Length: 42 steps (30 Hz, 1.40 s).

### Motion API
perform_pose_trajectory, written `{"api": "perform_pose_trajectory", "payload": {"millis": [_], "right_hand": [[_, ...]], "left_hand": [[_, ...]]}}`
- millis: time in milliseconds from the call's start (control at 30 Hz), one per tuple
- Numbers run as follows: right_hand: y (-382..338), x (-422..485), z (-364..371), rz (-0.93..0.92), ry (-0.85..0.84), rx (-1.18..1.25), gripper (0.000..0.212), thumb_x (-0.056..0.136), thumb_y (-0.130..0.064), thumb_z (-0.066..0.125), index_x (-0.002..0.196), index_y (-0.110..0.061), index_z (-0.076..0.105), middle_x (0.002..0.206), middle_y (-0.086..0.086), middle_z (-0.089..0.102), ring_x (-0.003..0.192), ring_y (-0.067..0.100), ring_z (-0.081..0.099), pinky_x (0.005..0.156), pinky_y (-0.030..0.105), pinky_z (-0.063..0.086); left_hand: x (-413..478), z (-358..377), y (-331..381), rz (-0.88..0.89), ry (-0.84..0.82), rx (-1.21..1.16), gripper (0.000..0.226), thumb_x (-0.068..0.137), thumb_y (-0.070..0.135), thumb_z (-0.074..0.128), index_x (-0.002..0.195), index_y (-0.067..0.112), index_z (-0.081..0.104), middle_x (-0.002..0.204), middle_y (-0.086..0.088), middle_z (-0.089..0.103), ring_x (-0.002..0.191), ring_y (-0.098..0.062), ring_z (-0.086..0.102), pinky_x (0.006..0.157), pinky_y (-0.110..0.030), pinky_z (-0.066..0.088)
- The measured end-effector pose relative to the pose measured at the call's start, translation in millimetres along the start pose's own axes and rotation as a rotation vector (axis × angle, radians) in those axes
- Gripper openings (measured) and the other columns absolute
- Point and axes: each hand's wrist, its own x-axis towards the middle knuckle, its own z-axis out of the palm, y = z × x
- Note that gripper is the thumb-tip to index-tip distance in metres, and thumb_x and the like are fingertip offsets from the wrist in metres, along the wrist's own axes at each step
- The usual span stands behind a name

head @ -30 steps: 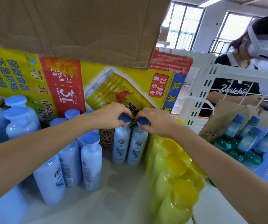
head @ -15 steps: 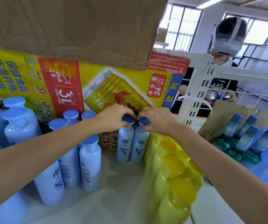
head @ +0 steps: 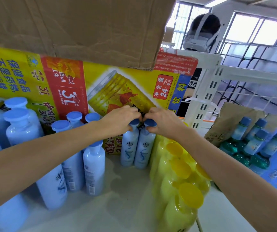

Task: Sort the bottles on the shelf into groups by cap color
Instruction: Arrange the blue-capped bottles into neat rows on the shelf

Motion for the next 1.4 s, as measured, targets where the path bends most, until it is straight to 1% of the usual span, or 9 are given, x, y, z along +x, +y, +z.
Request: {"api": "perform_pose_trajectory", "payload": {"millis": [133,300,500,700,867,967,1167,1300,1400], "right_hand": [[-1,-1,0,0.001,-0.018,-0.004,0.036,0.085,-0.034,0.058,0.119,-0.023,0.056,0.113,0.004,0.052,0.104,0.025,0.052,0.077,0.034,0.040],[-1,-1,-1,0.011,-0.027,-0.018,0.036,0.085,-0.035,0.058,0.120,-0.024,0.055,0.115,0.003,0.052,0.104,0.025,0.052,0.077,0.034,0.041],[-2,-1,-1,0.009,-0.033,-0.037,0.036,0.086,-0.034,0.057,0.120,-0.022,0.055,0.113,0.004,0.050,0.102,0.026,0.053,0.076,0.036,0.043],[-4,0,-4,0.006,0.003,-0.157,0.036,0.087,-0.039,0.055,0.120,-0.026,0.054,0.110,0.000,0.054,0.103,0.023,0.054,0.063,0.030,0.035],[-6,0,-9,-0.004,0.004,-0.203,0.038,0.086,-0.040,0.057,0.119,-0.023,0.051,0.113,-0.002,0.058,0.108,0.021,0.052,0.067,0.032,0.036],[-6,1,-12,-0.016,-0.022,-0.194,0.039,0.084,-0.042,0.060,0.118,-0.023,0.053,0.115,-0.003,0.059,0.107,0.022,0.054,0.069,0.032,0.039],[2,1,-21,-0.048,-0.095,-0.071,0.041,0.081,-0.042,0.063,0.118,-0.024,0.058,0.117,-0.003,0.061,0.107,0.020,0.055,0.084,0.036,0.046],[6,-4,-22,-0.019,-0.101,0.080,0.038,0.084,-0.037,0.062,0.119,-0.021,0.058,0.117,-0.002,0.061,0.105,0.017,0.055,0.088,0.036,0.045],[6,-10,-23,0.013,-0.058,0.157,0.039,0.086,-0.037,0.060,0.122,-0.022,0.056,0.123,-0.004,0.058,0.110,0.016,0.054,0.092,0.037,0.044]], "left_hand": [[-1,1,-1,0.011,0.013,-0.032,0.037,0.081,0.020,0.067,0.114,0.013,0.052,0.109,-0.002,0.050,0.101,-0.019,0.043,0.079,-0.039,0.045],[-2,0,-3,0.018,0.023,-0.049,0.037,0.081,0.020,0.067,0.114,0.013,0.052,0.107,-0.001,0.050,0.099,-0.017,0.042,0.075,-0.032,0.042],[-2,2,-3,0.012,0.033,-0.037,0.035,0.082,0.020,0.066,0.113,0.012,0.052,0.108,-0.003,0.050,0.098,-0.018,0.043,0.074,-0.033,0.042],[1,-3,0,0.007,0.023,0.053,0.038,0.082,0.026,0.066,0.117,0.018,0.053,0.106,0.001,0.054,0.102,-0.017,0.044,0.071,-0.032,0.042],[-1,-3,0,-0.016,0.038,0.037,0.040,0.080,0.026,0.068,0.114,0.012,0.052,0.110,-0.002,0.046,0.090,-0.021,0.051,0.063,-0.029,0.035],[-1,-6,2,0.002,0.037,0.081,0.034,0.082,0.028,0.064,0.110,0.013,0.052,0.104,-0.002,0.048,0.094,-0.021,0.051,0.063,-0.030,0.035],[-2,-11,-5,0.008,-0.009,-0.031,0.035,0.083,0.030,0.062,0.116,0.020,0.055,0.102,0.004,0.052,0.096,-0.018,0.053,0.075,-0.034,0.044],[-8,-21,-10,-0.018,-0.098,-0.211,0.044,0.085,0.033,0.061,0.126,0.021,0.051,0.125,0.003,0.053,0.111,-0.015,0.051,0.093,-0.030,0.041],[-24,-32,-17,-0.039,-0.098,-0.226,0.046,0.087,0.037,0.058,0.130,0.024,0.047,0.132,0.004,0.048,0.118,-0.013,0.046,0.096,-0.025,0.035]]}}
